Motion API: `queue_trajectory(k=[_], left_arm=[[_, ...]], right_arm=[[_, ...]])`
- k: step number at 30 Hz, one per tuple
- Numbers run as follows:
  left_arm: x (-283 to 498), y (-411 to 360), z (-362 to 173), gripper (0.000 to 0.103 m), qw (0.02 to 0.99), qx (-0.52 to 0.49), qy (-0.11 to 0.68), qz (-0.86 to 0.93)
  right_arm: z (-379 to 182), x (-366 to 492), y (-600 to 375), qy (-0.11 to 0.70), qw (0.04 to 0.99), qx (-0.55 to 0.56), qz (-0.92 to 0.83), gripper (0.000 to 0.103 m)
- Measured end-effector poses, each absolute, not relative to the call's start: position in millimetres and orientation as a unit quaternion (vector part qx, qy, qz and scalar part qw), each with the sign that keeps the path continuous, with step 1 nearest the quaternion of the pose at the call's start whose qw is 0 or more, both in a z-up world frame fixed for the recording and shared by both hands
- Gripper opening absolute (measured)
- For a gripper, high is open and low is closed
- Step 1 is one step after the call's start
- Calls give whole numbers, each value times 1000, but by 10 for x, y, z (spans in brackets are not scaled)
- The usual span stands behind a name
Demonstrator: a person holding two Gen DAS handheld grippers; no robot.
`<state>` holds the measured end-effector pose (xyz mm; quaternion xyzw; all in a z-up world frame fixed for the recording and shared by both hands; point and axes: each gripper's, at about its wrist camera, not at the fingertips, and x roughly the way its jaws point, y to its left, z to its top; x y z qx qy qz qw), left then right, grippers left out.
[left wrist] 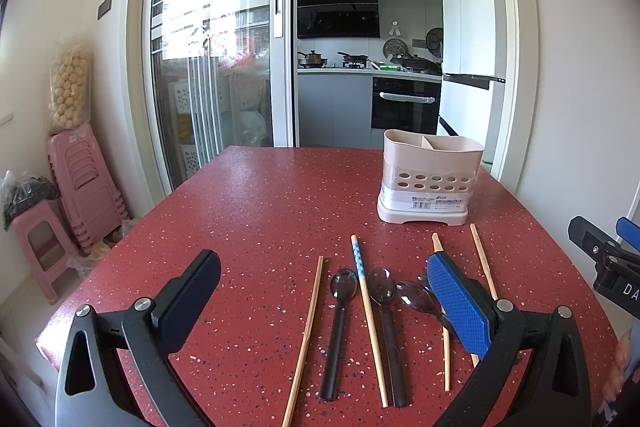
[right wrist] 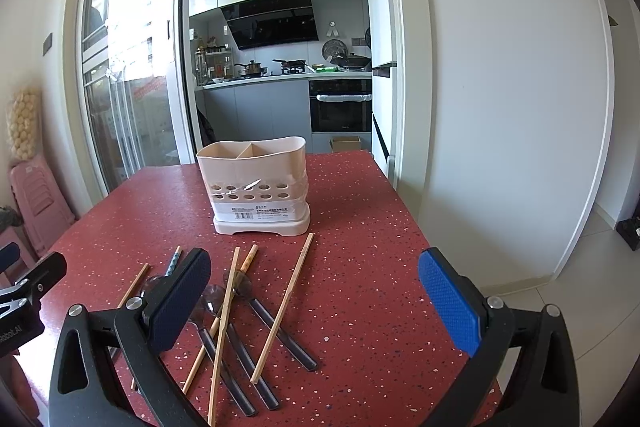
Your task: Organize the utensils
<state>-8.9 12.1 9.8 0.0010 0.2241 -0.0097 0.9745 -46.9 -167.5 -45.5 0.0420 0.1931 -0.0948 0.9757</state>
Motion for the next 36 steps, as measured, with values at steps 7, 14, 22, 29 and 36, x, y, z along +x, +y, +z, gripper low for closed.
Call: queue_trajectory(k=[7,14,22,29,36], left_arm=[[-89,125,101,103,975,1,224,-10],[-93,122,104,103,975,1,223,-10],[-92,122,108,103,975,1,223,-11],[-89,114,124,103,975,0,224,-11],[-97,114,130,103,975,0,223,-11]], right_arm=[[-444,-476,-1653,192,976,42,-95,103],[-441,-477,-1642,191,976,40,-94,103],[-442,-477,-1618,190,977,39,-91,103],[-443,-469,-1607,191,977,38,-90,103],[-445,-472,-1597,191,977,37,-90,103]])
